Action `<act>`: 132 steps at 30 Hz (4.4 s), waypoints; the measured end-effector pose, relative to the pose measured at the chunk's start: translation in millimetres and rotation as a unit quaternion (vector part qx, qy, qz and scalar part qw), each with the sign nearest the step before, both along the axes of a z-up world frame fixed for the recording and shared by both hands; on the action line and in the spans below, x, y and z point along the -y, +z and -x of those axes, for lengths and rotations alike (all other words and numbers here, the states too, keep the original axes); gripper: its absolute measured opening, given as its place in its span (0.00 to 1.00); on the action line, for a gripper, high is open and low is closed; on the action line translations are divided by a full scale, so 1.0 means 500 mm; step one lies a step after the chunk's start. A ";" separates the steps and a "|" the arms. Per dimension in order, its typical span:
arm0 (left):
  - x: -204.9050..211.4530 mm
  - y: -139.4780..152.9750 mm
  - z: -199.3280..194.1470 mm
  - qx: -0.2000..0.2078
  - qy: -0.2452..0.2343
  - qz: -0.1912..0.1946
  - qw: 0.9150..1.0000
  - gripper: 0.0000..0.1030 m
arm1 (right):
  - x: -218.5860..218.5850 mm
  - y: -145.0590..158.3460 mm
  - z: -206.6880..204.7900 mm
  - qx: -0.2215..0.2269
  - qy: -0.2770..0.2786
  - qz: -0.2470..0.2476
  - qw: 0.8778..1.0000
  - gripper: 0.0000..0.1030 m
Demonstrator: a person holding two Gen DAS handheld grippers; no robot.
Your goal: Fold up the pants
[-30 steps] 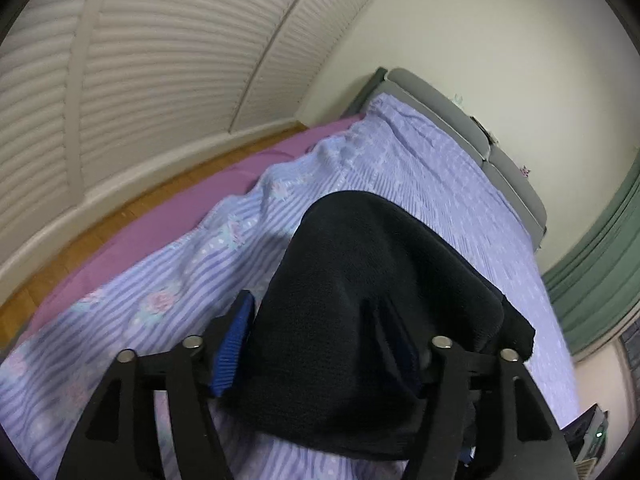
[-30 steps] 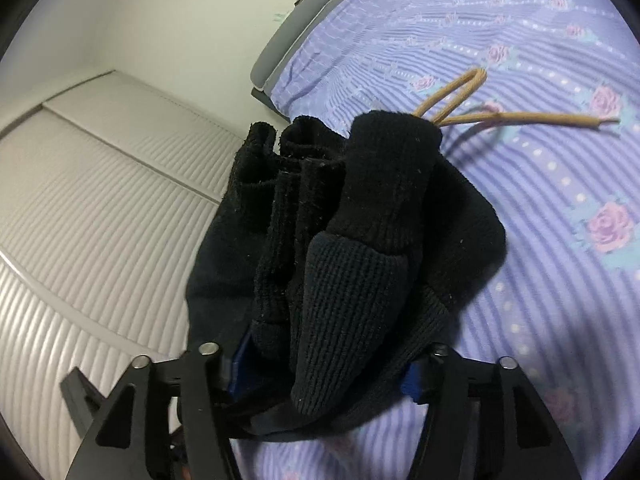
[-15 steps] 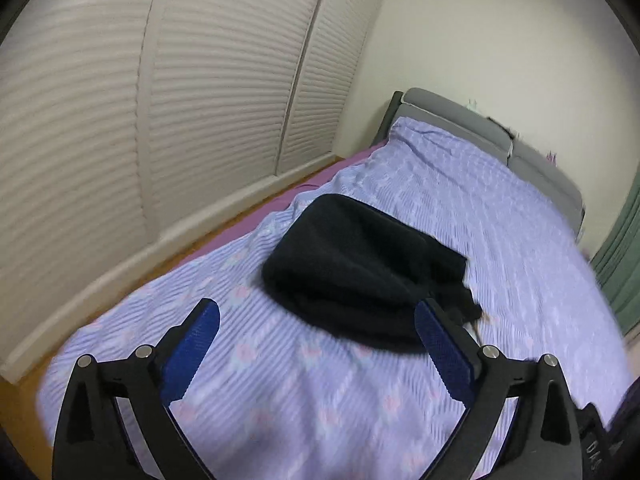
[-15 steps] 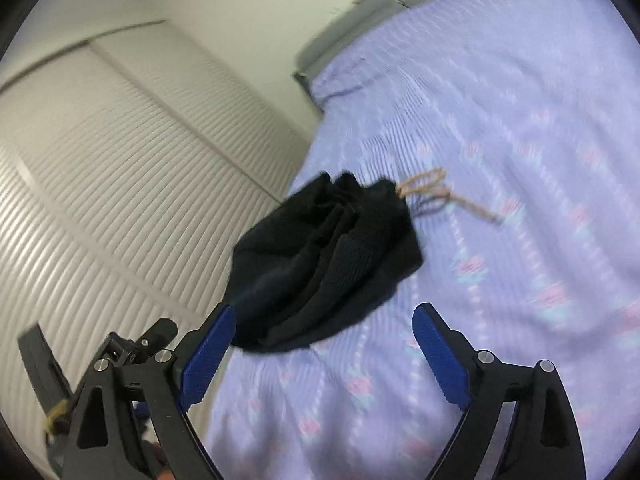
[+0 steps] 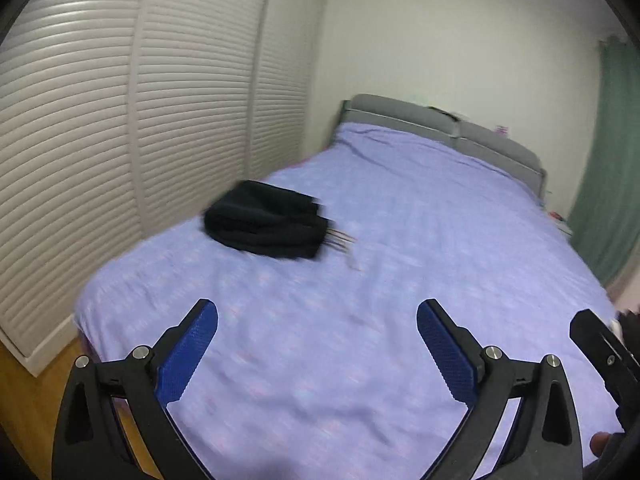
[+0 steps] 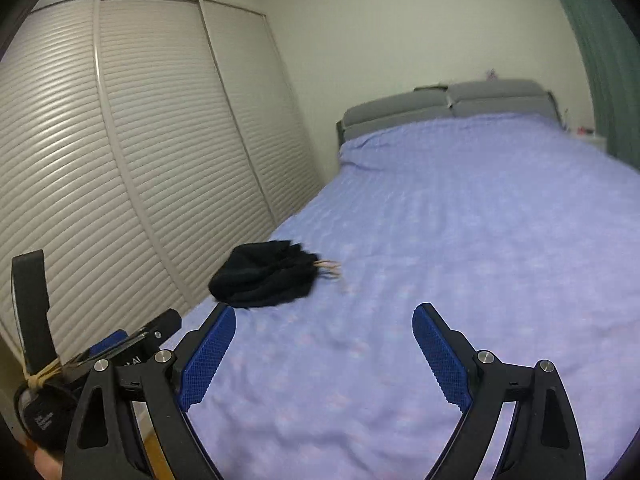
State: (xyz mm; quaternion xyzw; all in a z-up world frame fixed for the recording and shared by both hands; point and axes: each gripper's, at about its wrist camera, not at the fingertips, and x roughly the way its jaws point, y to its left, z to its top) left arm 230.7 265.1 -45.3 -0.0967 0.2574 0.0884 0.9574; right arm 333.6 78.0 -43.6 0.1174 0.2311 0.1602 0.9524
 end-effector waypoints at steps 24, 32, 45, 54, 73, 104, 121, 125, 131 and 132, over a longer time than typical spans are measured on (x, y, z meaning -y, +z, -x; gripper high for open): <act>0.575 0.123 0.355 0.033 -0.148 -0.099 0.983 1.00 | 0.594 0.129 0.475 0.020 -0.130 0.077 0.988 0.96; 0.593 0.126 0.407 0.017 -0.149 -0.105 0.983 1.00 | 0.618 0.153 0.525 0.031 -0.137 0.093 0.986 0.97; 0.562 0.136 0.427 0.021 -0.128 -0.096 0.987 1.00 | 0.594 0.166 0.540 0.042 -0.131 0.104 0.985 0.97; 0.554 0.139 0.429 0.022 -0.126 -0.100 0.987 1.00 | 0.581 0.169 0.541 0.045 -0.125 0.104 0.986 0.97; 0.552 0.134 0.427 0.021 -0.120 -0.108 0.987 1.00 | 0.582 0.161 0.537 0.044 -0.123 0.098 0.987 0.97; 0.557 0.142 0.431 0.020 -0.132 -0.111 0.985 1.00 | 0.579 0.165 0.544 0.053 -0.130 0.097 0.985 0.97; 0.555 0.148 0.443 0.028 -0.133 -0.117 0.984 1.00 | 0.577 0.170 0.545 0.054 -0.126 0.096 0.986 0.97; 0.555 0.148 0.443 0.026 -0.134 -0.117 0.984 1.00 | 0.575 0.171 0.546 0.055 -0.126 0.098 0.986 0.97; 0.554 0.149 0.446 0.030 -0.128 -0.121 0.984 1.00 | 0.571 0.172 0.546 0.055 -0.125 0.097 0.986 0.97; 0.554 0.149 0.447 0.030 -0.128 -0.122 0.984 1.00 | 0.570 0.172 0.546 0.055 -0.124 0.097 0.986 0.97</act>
